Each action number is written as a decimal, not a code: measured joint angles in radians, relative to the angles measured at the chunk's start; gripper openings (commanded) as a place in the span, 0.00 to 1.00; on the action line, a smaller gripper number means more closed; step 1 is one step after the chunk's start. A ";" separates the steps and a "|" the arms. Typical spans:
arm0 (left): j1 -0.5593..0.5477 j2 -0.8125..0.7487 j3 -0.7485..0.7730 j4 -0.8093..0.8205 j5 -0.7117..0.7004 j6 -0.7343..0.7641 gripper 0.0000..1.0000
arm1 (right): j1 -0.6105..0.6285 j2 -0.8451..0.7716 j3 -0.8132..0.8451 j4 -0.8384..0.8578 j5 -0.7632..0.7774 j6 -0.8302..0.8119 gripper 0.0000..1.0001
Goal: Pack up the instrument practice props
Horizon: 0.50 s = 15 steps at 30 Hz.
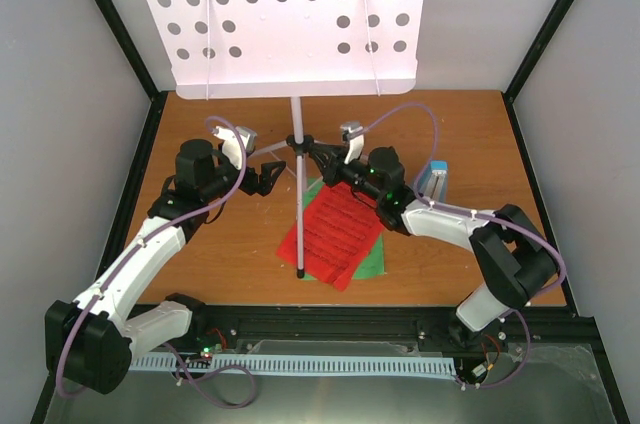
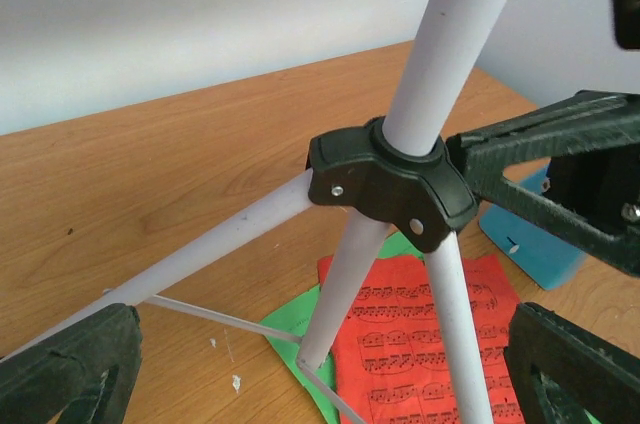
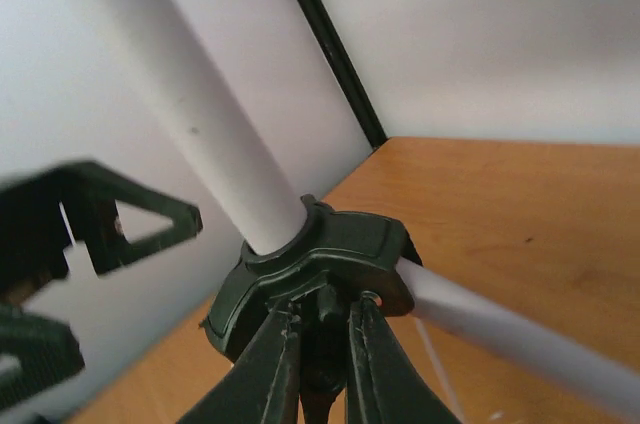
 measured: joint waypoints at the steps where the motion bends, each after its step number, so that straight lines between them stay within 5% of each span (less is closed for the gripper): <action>1: 0.000 0.001 0.000 0.000 0.000 0.000 0.99 | 0.006 -0.006 0.000 -0.011 0.000 -0.092 0.03; 13: 0.000 0.012 0.000 0.000 0.000 0.000 1.00 | 0.089 -0.048 0.032 -0.171 0.201 -1.082 0.04; 15: 0.000 0.013 0.000 0.000 0.000 0.000 1.00 | 0.099 -0.048 0.032 -0.171 0.247 -1.199 0.20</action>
